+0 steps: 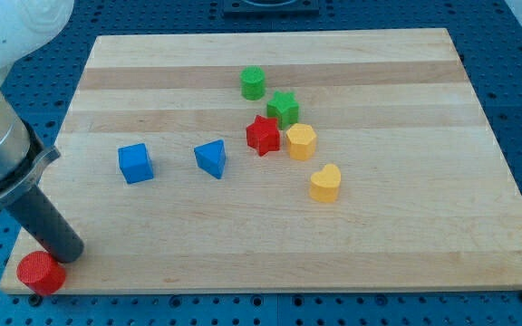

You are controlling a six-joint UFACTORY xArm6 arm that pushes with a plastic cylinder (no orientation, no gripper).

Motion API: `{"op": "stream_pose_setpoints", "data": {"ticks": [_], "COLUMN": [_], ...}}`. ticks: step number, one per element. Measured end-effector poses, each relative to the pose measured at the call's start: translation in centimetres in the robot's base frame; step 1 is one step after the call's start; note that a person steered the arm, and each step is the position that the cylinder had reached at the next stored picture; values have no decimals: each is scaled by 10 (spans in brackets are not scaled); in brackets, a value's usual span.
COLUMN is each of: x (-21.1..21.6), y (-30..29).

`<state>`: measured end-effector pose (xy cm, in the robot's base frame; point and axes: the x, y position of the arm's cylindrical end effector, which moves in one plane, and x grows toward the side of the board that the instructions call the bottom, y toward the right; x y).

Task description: Move the blue cube a bit left

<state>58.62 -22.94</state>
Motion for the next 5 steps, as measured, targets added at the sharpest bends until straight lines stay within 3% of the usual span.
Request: {"op": "stream_pose_setpoints", "data": {"ticks": [2, 5], "x": [-6, 1], "y": [33, 33]}}
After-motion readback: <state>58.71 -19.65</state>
